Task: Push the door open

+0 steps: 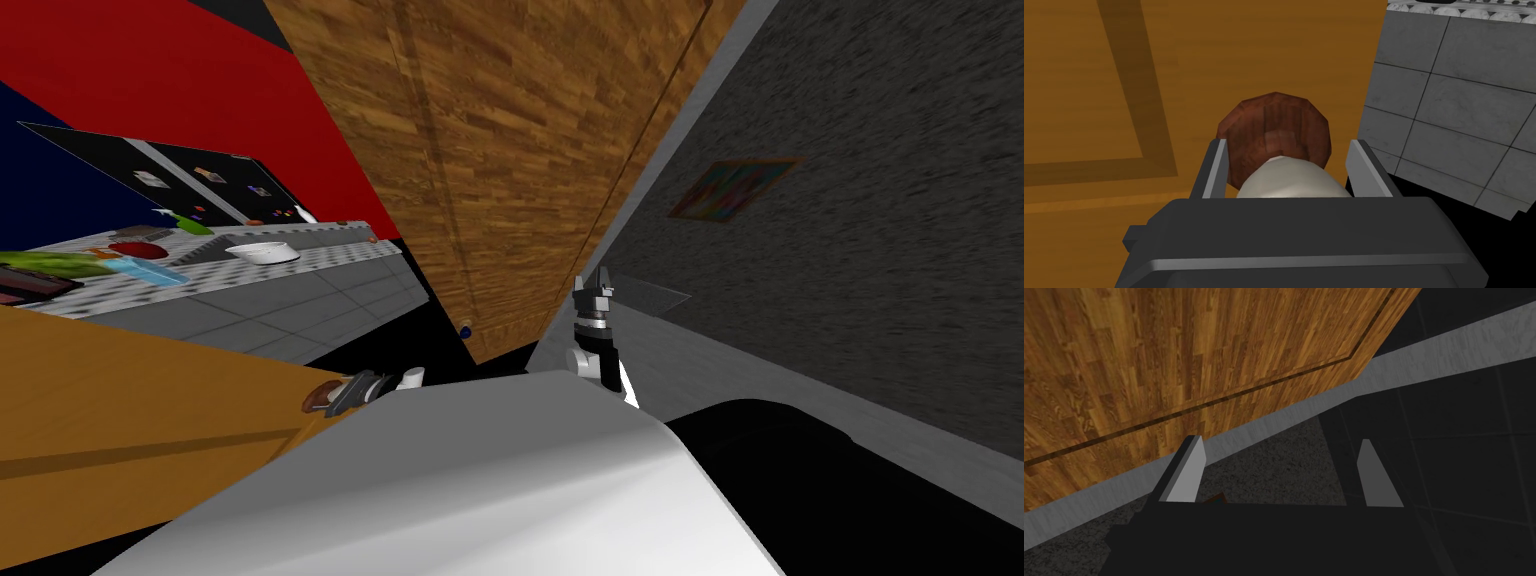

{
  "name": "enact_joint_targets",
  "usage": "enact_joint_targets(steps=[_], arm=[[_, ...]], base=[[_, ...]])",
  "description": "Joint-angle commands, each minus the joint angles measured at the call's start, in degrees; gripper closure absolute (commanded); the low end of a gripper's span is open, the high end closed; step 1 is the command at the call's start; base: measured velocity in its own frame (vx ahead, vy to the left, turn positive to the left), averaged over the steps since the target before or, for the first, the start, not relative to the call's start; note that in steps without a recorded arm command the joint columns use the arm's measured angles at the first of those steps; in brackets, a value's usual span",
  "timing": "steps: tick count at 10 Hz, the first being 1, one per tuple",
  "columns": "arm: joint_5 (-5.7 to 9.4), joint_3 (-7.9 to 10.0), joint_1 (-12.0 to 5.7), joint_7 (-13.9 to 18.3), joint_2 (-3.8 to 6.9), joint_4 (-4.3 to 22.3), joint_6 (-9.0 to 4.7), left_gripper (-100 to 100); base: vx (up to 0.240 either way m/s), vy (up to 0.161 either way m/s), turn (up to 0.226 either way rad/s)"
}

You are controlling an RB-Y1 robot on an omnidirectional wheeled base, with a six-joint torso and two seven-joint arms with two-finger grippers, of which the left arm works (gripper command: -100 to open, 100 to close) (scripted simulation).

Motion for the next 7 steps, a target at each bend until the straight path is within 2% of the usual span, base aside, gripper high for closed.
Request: enact_joint_targets(steps=[1,4,7], arm=[[0.25,0.85,-0.29,0.04,0.83,0.95,-1.76,100],[1.31,2.35,-1.21,-0.60,0.66,1.66,-3.68,100],[1.67,2.85,-1.52,-0.82,0.56,1.90,-4.32,100]], base=[[-0.007,0.075,-0.009],[-0.002,0.072,-0.067],[-0.006,0.060,-0.030]])
